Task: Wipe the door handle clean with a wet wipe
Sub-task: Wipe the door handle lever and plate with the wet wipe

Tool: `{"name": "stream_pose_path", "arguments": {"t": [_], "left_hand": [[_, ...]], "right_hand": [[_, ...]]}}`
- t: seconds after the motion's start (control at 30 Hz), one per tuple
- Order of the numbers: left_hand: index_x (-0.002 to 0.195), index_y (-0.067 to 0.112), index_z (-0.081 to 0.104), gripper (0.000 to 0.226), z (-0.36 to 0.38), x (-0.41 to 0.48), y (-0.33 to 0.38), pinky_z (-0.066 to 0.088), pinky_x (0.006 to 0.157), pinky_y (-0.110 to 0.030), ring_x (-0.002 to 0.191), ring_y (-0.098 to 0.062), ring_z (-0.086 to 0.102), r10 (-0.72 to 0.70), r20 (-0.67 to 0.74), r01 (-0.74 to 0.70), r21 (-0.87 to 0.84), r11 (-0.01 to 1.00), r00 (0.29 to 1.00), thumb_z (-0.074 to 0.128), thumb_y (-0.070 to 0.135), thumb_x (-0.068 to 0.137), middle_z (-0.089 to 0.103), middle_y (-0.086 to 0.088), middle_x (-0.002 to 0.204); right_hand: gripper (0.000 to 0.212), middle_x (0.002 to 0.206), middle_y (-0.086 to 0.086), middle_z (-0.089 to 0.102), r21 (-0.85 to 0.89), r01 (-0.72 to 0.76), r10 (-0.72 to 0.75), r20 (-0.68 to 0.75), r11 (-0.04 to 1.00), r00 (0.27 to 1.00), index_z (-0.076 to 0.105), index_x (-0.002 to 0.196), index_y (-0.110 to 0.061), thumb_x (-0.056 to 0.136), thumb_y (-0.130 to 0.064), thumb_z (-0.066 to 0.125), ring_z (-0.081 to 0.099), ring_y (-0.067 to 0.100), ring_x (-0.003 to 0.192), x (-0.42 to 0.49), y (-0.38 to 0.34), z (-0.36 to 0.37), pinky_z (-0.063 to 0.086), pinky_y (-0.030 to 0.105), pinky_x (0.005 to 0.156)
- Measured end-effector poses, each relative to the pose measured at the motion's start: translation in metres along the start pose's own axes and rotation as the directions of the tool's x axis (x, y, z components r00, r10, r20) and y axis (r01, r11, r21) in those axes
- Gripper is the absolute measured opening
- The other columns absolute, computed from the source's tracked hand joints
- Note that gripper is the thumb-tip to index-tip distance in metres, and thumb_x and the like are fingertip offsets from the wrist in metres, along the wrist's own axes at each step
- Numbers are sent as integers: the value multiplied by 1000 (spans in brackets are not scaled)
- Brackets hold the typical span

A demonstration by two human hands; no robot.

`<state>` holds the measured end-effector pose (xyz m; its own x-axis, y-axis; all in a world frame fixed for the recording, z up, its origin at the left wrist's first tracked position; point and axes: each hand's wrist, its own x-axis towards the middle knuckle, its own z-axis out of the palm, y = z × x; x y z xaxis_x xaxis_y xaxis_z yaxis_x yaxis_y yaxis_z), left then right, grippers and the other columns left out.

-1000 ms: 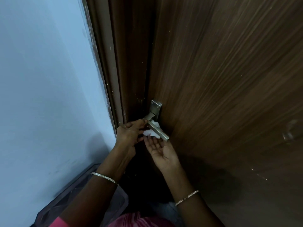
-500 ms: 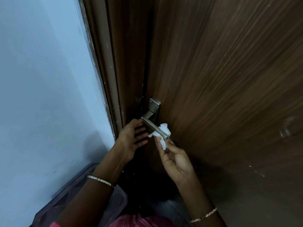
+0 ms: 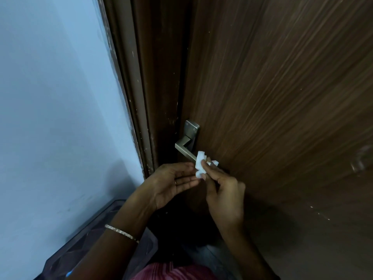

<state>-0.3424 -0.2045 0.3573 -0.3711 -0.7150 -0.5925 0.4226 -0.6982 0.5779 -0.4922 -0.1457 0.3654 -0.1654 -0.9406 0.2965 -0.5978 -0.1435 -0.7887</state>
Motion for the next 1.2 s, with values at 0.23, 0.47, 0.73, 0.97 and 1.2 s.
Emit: {"name": "stream_pose_path", "arguments": {"t": [0.23,0.47,0.73,0.97,1.2], "left_hand": [[100,9,78,23,-7,-7,-2,59,73,-27,94,-24,75,71,78,-82,155,984,994,77,22,82,76,-17,104],[108,26,65,42,5,-12,-10,58,62,-22,69,-6,68,700,117,-520,757,396,705,86,22,72,69,4,90],[144,44,42,51,13,-8,-9,49,85,-23,120,-9,54,581,603,-450,797,-403,546,52,44,93,42,9,149],[112,24,75,30,11,-13,-10,57,64,-29,86,-17,72,643,665,-362,746,-558,379,53,30,93,75,5,115],[112,12,75,25,1,-10,-15,59,70,-37,94,-22,72,724,591,-353,802,-481,356,59,14,93,74,-6,115]], "right_hand": [[25,105,-10,77,-73,22,-21,20,997,1000,77,107,-22,89,-6,72,68,-5,95,25,2,-2,56,12,81],[17,95,-11,79,201,-184,192,-20,962,981,79,104,-20,94,-14,66,72,-5,92,25,11,3,58,15,81],[25,97,6,81,614,-360,422,49,703,906,73,109,-16,88,-4,72,78,21,94,6,10,2,61,29,78],[43,114,-2,77,613,-449,372,259,650,891,54,129,-29,96,-2,60,72,14,111,8,5,-17,54,37,96],[38,124,-6,72,567,-474,402,256,674,879,65,123,-26,95,0,60,71,10,112,10,5,-17,58,39,96]]}}
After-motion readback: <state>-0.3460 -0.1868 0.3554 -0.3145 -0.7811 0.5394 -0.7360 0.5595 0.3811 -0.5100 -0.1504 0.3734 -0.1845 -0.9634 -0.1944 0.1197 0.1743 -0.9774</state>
